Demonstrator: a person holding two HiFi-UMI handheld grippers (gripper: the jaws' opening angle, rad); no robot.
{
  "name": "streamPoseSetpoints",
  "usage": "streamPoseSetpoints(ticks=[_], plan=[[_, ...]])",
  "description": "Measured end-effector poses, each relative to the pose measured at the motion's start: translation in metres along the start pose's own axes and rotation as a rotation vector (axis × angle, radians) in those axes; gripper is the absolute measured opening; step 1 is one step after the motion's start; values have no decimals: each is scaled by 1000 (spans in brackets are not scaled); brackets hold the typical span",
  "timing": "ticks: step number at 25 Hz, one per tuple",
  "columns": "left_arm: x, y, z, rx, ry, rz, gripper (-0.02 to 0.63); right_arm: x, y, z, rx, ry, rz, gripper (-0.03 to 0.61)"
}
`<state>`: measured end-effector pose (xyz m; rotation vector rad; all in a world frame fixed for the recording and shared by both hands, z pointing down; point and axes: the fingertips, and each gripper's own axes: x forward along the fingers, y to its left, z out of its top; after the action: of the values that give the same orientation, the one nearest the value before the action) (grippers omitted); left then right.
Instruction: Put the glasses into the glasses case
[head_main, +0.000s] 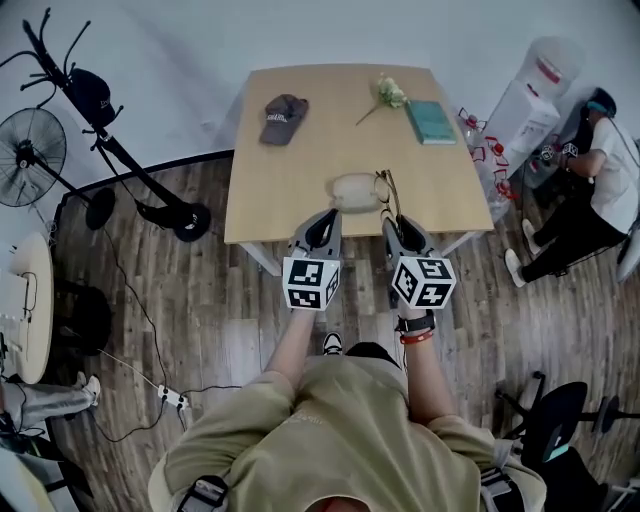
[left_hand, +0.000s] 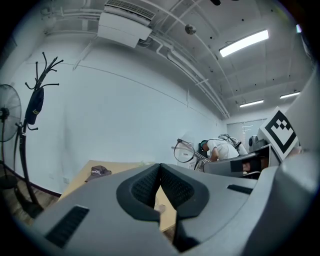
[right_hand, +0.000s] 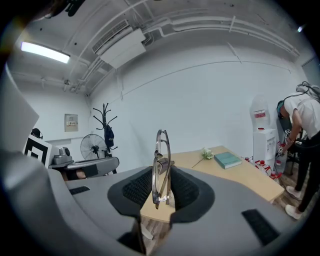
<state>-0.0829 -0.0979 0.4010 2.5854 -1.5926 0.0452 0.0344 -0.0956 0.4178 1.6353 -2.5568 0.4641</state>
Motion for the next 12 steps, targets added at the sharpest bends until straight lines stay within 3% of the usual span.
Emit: streamPoseSetpoints(ticks=[5, 12], plan=[[28, 23, -18, 10, 37, -21, 23, 38, -2, -15, -1, 53, 46, 117], [83, 51, -44, -8, 51, 20, 21, 99, -26, -25, -67, 93, 149, 118]])
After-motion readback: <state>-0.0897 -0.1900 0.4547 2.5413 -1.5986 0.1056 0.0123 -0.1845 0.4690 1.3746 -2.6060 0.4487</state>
